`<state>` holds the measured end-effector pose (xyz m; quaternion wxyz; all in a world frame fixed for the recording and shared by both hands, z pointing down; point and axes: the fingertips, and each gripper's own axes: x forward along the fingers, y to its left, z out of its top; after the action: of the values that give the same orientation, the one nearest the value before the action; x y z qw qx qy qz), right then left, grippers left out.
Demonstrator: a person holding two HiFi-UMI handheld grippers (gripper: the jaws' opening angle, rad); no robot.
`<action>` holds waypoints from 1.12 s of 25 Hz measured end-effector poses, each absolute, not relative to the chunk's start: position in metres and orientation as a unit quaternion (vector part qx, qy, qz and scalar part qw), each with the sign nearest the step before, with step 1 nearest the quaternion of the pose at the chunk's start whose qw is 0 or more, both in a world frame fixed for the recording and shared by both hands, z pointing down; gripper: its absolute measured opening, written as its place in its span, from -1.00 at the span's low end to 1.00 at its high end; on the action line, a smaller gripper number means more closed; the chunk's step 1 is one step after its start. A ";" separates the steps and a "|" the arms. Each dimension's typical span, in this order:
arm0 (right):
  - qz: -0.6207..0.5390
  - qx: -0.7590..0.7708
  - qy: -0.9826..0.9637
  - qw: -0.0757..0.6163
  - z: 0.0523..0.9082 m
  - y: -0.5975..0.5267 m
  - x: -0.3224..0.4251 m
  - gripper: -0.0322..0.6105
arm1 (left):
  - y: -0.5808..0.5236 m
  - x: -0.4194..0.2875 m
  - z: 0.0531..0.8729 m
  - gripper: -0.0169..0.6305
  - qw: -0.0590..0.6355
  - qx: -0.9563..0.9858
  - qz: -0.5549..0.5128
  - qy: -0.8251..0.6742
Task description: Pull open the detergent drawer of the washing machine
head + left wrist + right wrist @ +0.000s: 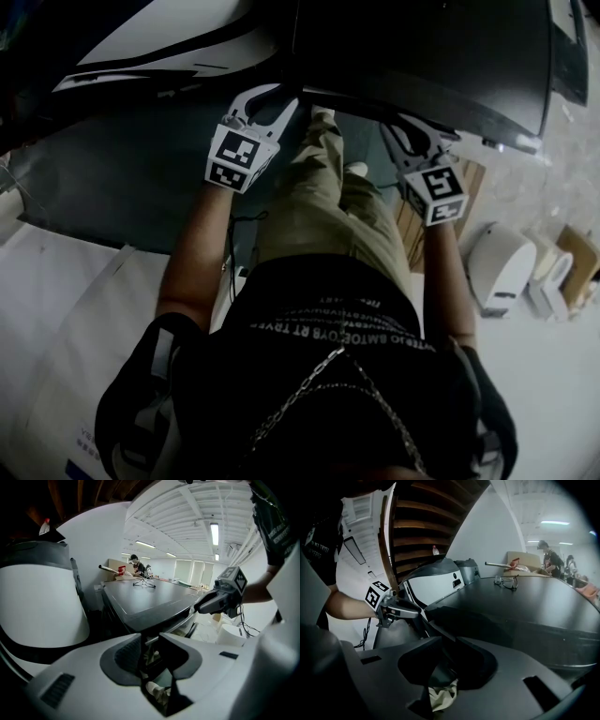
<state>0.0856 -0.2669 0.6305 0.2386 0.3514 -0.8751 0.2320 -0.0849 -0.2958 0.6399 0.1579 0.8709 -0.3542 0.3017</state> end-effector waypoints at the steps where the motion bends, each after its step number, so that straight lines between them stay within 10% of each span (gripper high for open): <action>1: 0.233 0.351 -0.874 0.240 0.634 -0.268 0.085 -0.68 | -0.296 -0.085 0.642 -0.65 0.161 0.871 0.303 -0.352; 28: 0.274 0.366 -0.853 0.252 0.659 -0.246 0.079 -0.60 | -0.263 -0.079 0.667 -0.41 0.214 0.860 0.344 -0.310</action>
<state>0.0793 -0.2455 0.6588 0.2517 0.3663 -0.8529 0.2739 -0.0787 -0.2625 0.6672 0.2141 0.8600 -0.3104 0.3437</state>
